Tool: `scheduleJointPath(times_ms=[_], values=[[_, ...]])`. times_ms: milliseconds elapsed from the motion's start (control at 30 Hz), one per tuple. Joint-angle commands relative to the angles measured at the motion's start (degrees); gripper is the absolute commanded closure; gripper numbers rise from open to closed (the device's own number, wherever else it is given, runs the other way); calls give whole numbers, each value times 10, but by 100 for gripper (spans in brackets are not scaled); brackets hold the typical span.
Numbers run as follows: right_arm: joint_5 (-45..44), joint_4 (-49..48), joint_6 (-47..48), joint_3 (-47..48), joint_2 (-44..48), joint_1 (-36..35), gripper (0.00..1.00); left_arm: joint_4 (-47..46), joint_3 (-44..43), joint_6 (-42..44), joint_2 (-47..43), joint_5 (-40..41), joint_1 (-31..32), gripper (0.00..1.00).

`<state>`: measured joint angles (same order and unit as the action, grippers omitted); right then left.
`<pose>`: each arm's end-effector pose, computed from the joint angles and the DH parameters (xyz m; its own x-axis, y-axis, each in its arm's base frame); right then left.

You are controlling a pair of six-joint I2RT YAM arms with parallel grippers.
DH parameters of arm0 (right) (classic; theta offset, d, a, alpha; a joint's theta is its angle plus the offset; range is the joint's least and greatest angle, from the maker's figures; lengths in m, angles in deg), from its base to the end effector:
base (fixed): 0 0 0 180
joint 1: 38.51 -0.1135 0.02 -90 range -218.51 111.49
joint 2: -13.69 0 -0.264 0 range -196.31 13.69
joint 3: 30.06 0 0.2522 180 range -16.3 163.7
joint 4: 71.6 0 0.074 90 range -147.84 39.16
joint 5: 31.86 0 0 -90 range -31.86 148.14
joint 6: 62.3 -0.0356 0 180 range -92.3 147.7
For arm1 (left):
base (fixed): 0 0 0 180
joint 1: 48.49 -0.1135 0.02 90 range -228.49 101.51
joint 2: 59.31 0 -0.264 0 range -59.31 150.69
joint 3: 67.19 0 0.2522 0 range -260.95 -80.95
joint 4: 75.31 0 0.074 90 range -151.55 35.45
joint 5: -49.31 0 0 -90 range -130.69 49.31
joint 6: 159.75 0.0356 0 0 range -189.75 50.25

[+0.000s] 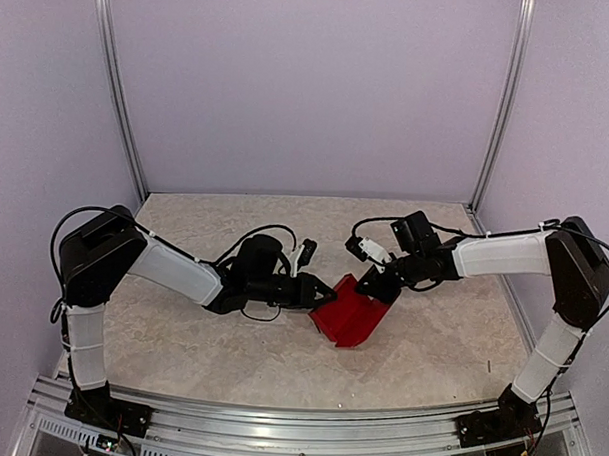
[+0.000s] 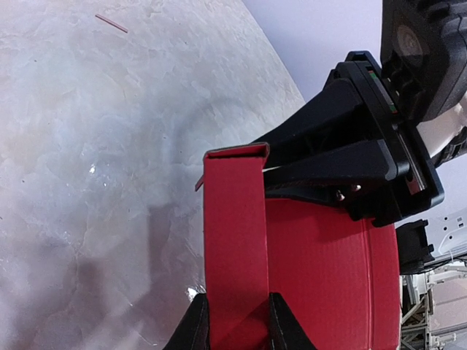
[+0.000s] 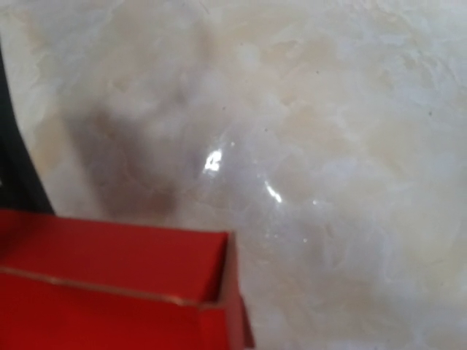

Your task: Fold the paper box

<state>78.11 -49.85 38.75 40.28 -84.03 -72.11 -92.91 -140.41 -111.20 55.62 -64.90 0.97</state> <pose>0.2846 0.2037 0.1779 -0.4828 -0.5371 -0.6917 -0.8139 0.5667 0.1281 0.2598 -0.3262 0.1416 -0.8189 0.0286 -0.5733 0.5261 0.4366 -0.7298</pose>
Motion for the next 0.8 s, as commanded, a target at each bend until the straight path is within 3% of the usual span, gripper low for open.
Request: scheduleJointPath(times_ms=[0, 133, 767], values=[[-49, -24, -4, 2, -11, -11, 91, -10, -2, -10, 17, -22, -1, 76], [-103, -33, -3, -1, -10, -31, 98, -8, -5, -16, 21, -21, -1, 76], [-252, -58, -2, -6, -36, -85, 100, -53, -18, -53, 30, -42, 8, 76]])
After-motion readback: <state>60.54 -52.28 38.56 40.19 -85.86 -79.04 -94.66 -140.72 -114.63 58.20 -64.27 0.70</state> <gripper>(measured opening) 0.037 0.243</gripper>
